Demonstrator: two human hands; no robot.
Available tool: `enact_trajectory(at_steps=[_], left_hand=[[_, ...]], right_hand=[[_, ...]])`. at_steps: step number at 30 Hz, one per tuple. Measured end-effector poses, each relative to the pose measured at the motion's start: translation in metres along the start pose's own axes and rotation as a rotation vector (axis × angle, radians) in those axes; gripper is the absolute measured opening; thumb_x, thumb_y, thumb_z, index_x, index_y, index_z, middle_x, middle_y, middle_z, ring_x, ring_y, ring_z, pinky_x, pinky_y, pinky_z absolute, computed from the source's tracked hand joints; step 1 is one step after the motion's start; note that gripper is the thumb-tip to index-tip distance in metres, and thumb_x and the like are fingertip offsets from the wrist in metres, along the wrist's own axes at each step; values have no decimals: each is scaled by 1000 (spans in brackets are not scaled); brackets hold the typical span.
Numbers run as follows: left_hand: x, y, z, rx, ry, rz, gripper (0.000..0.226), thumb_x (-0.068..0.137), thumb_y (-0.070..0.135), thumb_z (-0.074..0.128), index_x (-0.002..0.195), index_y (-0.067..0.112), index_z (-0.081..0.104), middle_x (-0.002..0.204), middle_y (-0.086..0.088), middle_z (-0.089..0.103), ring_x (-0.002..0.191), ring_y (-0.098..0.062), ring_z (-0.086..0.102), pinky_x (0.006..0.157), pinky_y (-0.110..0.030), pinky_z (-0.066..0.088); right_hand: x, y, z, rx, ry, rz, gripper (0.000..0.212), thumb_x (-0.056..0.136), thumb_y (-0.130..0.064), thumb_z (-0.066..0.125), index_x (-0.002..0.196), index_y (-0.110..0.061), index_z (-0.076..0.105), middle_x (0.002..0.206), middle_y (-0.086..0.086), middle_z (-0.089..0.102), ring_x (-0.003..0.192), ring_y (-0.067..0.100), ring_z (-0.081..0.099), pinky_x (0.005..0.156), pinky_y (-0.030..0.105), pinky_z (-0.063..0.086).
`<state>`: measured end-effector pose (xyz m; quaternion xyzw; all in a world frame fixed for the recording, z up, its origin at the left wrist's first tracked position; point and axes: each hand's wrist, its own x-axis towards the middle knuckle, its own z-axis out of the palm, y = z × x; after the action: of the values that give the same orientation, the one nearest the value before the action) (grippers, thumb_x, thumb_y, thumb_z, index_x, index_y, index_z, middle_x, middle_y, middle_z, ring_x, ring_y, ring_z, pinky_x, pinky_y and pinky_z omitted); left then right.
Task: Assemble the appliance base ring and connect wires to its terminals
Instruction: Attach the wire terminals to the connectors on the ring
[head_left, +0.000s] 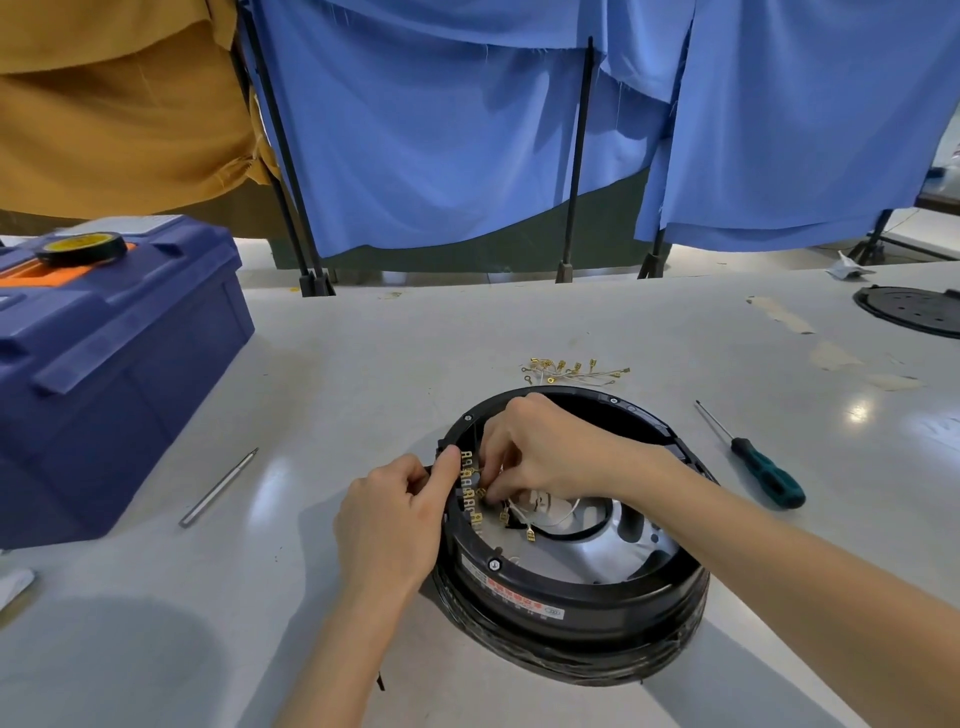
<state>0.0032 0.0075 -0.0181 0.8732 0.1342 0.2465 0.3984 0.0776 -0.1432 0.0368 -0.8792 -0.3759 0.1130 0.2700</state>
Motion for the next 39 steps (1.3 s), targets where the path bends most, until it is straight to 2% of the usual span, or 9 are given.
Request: enact_trajectory(at_steps=[5, 11, 16, 21, 24, 26, 30, 35, 39], left_hand=[[0, 0, 0, -11, 1, 1, 59, 86, 51, 59, 45, 17, 34, 38, 5, 38, 51, -19, 37, 50, -31, 25], [-1, 1, 0, -20, 14, 17, 60, 88, 47, 61, 43, 19, 32, 38, 6, 39, 49, -17, 36, 50, -31, 24], [-2, 2, 0, -20, 23, 32, 62, 88, 44, 61, 42, 20, 28, 39, 8, 40, 46, -15, 32, 49, -30, 23], [-2, 1, -1, 3, 7, 32, 62, 88, 49, 59, 43, 19, 30, 37, 6, 37, 47, -16, 33, 50, -31, 24], [-2, 0, -1, 0, 6, 32, 63, 85, 58, 54, 44, 18, 29, 39, 6, 39, 48, -17, 33, 50, -32, 24], [-2, 0, -1, -4, 7, 27, 62, 84, 60, 51, 44, 18, 29, 40, 7, 40, 48, -18, 34, 50, -32, 23], [-2, -1, -1, -15, 3, 25, 58, 78, 62, 45, 43, 18, 28, 39, 6, 39, 48, -20, 34, 50, -33, 23], [-2, 0, -1, -8, 8, 35, 57, 78, 61, 44, 44, 18, 27, 38, 5, 38, 48, -18, 33, 49, -32, 21], [-2, 0, 0, -2, 16, 49, 61, 85, 56, 52, 44, 19, 27, 37, 3, 36, 48, -18, 34, 49, -32, 21]], right_hand=[[6, 0, -4, -29, -38, 8, 6, 73, -11, 81, 74, -10, 75, 77, 16, 70, 54, 28, 64, 55, 35, 53], [3, -4, 5, -185, 57, -45, 13, 76, -9, 74, 68, -16, 67, 81, 2, 67, 78, 22, 60, 71, 41, 51], [-1, -6, 13, -130, 106, -5, 2, 77, -9, 73, 75, -9, 72, 105, -1, 59, 102, 19, 44, 83, 30, 39], [-3, -9, 16, 99, 131, 180, 6, 76, -5, 75, 75, -11, 74, 94, 9, 67, 80, 15, 58, 58, 17, 37], [0, -9, 19, 191, 115, 284, 7, 76, 2, 69, 69, 1, 68, 80, 15, 63, 67, 16, 54, 59, 24, 42], [3, -11, 20, 259, 133, 352, 12, 75, 7, 63, 82, 17, 64, 71, 16, 54, 64, 20, 50, 61, 29, 41], [9, -17, 23, 305, 217, 485, 14, 75, 9, 54, 62, 7, 54, 60, 13, 50, 59, 22, 49, 59, 32, 38], [16, -22, 28, 347, 291, 550, 15, 81, 2, 41, 73, -3, 52, 94, 27, 65, 107, 34, 58, 83, 44, 50], [17, -24, 23, 303, 242, 549, 15, 80, 2, 41, 70, -3, 49, 84, 21, 67, 109, 35, 56, 91, 47, 51]])
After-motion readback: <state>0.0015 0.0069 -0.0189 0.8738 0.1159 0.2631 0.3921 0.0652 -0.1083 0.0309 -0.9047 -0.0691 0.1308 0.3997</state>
